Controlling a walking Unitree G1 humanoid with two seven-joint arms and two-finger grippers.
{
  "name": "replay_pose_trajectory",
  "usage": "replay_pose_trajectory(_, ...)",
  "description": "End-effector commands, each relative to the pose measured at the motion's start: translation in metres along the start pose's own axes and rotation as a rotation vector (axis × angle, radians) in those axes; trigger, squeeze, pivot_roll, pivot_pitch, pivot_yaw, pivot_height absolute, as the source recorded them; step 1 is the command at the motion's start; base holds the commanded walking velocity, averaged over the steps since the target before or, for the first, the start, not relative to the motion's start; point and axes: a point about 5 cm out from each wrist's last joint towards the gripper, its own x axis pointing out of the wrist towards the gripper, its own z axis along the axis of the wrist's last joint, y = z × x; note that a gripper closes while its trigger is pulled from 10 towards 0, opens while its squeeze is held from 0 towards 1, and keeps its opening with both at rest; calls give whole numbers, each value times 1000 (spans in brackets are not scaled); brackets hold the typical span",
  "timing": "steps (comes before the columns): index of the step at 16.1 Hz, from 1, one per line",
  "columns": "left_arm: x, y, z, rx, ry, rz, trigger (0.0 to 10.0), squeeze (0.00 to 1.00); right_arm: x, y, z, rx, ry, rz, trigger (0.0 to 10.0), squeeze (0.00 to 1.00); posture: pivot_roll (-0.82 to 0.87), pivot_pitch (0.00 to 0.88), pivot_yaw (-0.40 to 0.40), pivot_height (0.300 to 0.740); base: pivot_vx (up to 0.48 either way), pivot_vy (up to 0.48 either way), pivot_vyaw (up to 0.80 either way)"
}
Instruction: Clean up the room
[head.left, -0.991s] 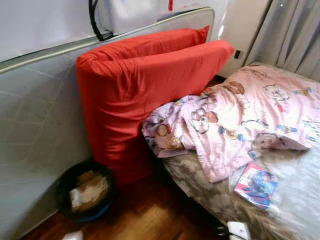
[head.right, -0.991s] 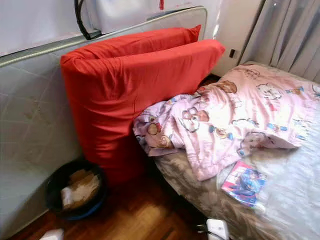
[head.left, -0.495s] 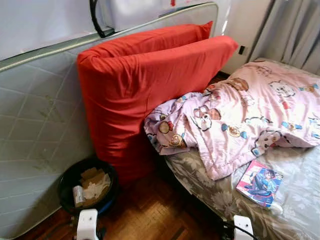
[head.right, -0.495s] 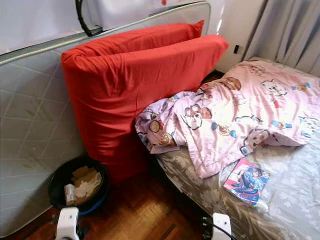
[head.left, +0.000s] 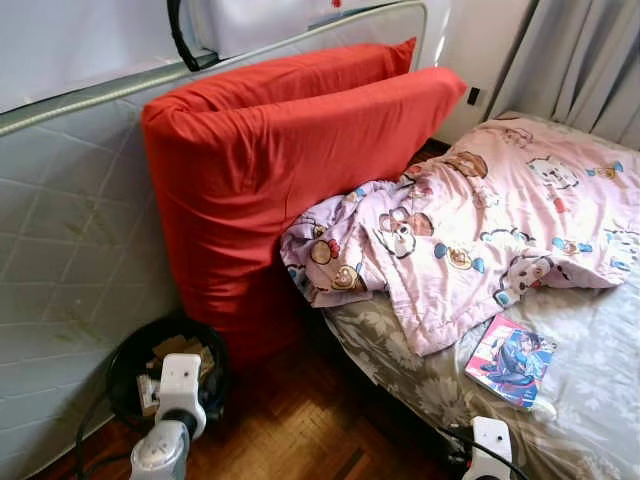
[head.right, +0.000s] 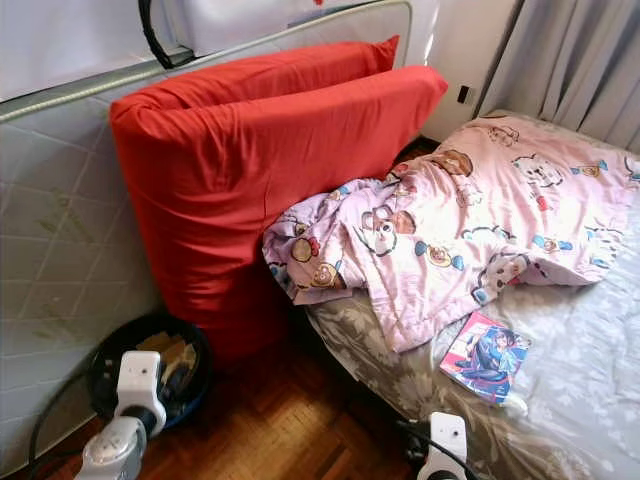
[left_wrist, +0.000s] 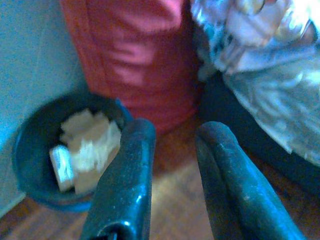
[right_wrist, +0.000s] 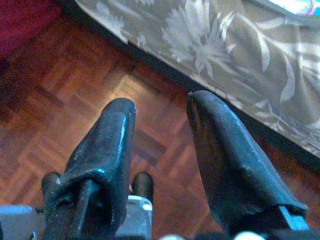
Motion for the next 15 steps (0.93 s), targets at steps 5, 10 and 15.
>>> replay_pose_trajectory(5, -7, -4, 18, -2, -158, -23, 10000, 0, 6, 15, 87, -64, -450, 74, 10000, 0, 3, 74, -36, 740, 0, 0, 0)
replay_pose_trajectory(10, -19, -1, 37, 31, -262, -33, 10000, 0, -10, 15, 105, -81, -631, 75, 10000, 0, 4, 67, -46, 740, 0, 0, 0)
replay_pose_trajectory(15, -21, -4, 57, -39, -313, -22, 10000, 0, -23, 19, 101, -42, -682, 45, 10000, 0, -9, 48, -35, 740, 0, 0, 0)
